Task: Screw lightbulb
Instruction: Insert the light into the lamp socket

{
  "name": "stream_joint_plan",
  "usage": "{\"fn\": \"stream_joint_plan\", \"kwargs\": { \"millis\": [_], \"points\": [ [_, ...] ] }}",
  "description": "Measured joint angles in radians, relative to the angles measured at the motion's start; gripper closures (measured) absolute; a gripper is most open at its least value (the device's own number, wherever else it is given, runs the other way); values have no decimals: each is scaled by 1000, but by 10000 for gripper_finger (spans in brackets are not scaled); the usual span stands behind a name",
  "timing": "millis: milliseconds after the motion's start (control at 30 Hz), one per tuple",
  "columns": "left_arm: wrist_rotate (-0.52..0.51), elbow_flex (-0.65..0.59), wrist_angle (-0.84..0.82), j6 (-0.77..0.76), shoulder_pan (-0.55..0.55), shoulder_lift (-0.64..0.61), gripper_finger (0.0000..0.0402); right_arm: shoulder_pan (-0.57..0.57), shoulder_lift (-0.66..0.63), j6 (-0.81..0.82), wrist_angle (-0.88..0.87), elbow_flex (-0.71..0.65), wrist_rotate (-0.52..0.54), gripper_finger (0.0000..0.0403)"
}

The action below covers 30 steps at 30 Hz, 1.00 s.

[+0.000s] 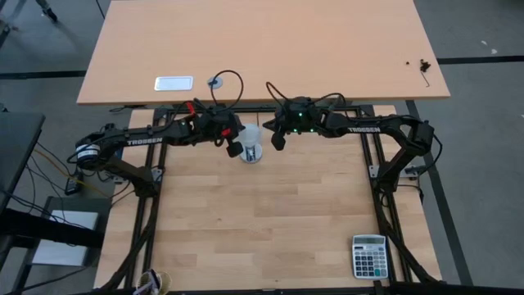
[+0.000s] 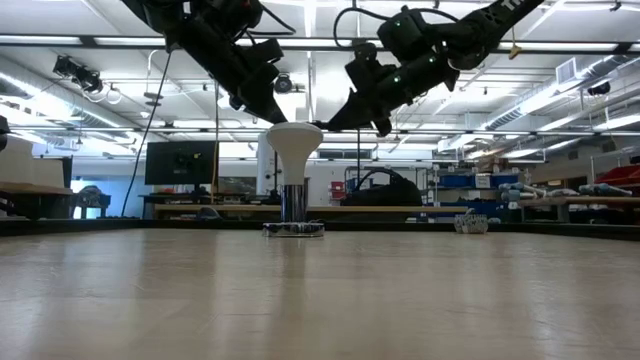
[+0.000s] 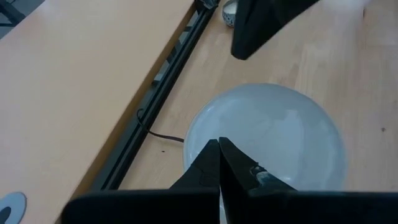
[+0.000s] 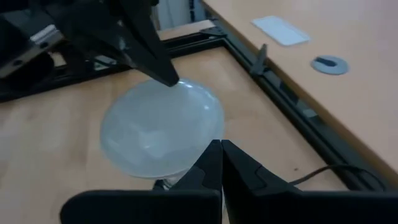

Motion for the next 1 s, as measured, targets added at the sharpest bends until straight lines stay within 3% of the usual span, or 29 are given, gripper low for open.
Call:
{"fn": "stream_joint_plan", "kwargs": {
  "millis": [533, 700, 1000],
  "points": [
    [0, -1, 6, 0, 0, 1, 402, 10, 1, -25, -3, 0, -18, 393],
    [0, -1, 7, 0, 0, 1, 402, -18, 2, -1, 29, 3, -114, 393],
    [0, -1, 7, -3, 0, 1, 402, 5, 2, -118, -217, 175, -125, 393]
  ]
}}
